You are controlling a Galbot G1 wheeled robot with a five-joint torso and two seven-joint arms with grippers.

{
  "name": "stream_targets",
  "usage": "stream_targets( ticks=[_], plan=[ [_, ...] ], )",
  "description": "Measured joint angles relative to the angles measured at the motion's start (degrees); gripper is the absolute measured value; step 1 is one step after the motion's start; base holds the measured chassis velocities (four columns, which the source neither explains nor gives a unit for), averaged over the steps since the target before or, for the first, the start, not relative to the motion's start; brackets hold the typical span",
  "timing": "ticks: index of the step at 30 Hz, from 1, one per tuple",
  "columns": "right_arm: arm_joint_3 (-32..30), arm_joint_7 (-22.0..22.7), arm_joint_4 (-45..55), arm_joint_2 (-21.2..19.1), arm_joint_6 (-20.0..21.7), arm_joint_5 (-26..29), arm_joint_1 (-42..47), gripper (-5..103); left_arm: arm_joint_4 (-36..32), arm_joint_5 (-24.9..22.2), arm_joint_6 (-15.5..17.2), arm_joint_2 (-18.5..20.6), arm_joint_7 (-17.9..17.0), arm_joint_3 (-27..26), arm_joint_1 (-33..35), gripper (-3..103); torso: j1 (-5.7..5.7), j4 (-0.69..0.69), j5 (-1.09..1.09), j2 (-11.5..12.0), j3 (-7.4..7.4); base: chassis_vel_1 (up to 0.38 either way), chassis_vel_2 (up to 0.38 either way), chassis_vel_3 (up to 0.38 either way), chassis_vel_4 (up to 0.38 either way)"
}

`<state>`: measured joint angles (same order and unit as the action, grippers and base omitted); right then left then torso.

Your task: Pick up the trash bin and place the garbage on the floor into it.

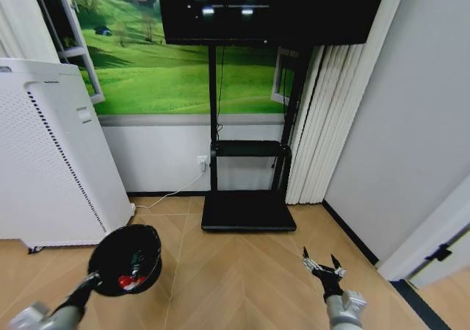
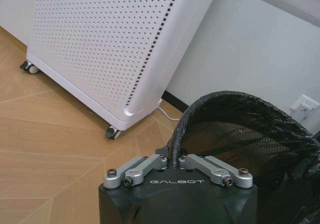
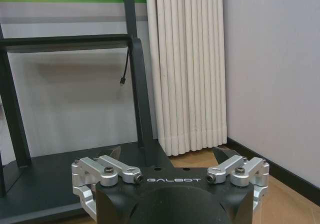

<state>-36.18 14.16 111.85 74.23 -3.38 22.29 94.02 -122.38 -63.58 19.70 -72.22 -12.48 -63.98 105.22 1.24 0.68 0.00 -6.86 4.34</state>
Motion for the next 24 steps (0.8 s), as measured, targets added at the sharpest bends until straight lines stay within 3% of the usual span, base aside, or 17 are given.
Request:
stream_targets(
  ticks=[10, 12, 18, 20, 24],
  plan=[
    [-0.10, 0.01, -0.72, 0.17, -0.85, -0.08, -0.21, 100, -0.19, -2.69, 1.10, -3.63, -0.18, -1.24, 3.38, 4, 0.00, 0.02, 0.01, 0.00, 0.00, 0.063, 0.060, -0.055, -0.059],
    [-0.16, 0.02, -1.40, 0.24, -1.12, -0.07, -0.51, 100, 0.74, -3.18, 1.11, -5.63, -2.21, -0.78, 3.97, 4, 0.00, -0.01, -0.02, 0.00, 0.01, 0.162, 0.189, -0.141, -0.152],
    [-0.47, -0.06, -2.29, 0.15, -1.64, 0.02, -0.57, 100, 0.22, -3.56, 0.99, -6.68, -5.24, -0.82, 4.59, 4, 0.00, 0.01, -0.01, 0.00, 0.00, 0.205, 0.206, -0.210, -0.213],
    [-0.78, -0.15, -2.79, 0.03, -1.87, 0.36, -0.92, 100, -1.23, -5.19, 1.04, -7.49, -9.32, -1.31, 5.05, 4, 0.00, 0.03, 0.00, 0.00, 0.00, 0.246, 0.241, -0.261, -0.241],
    [-0.80, -0.63, -3.73, -0.18, -2.41, 0.67, -1.79, 100, -1.98, -5.77, 1.70, -8.90, -12.13, -1.44, 6.07, 4, 0.00, 0.01, 0.00, 0.00, 0.01, 0.255, 0.256, -0.254, -0.245]
  ],
)
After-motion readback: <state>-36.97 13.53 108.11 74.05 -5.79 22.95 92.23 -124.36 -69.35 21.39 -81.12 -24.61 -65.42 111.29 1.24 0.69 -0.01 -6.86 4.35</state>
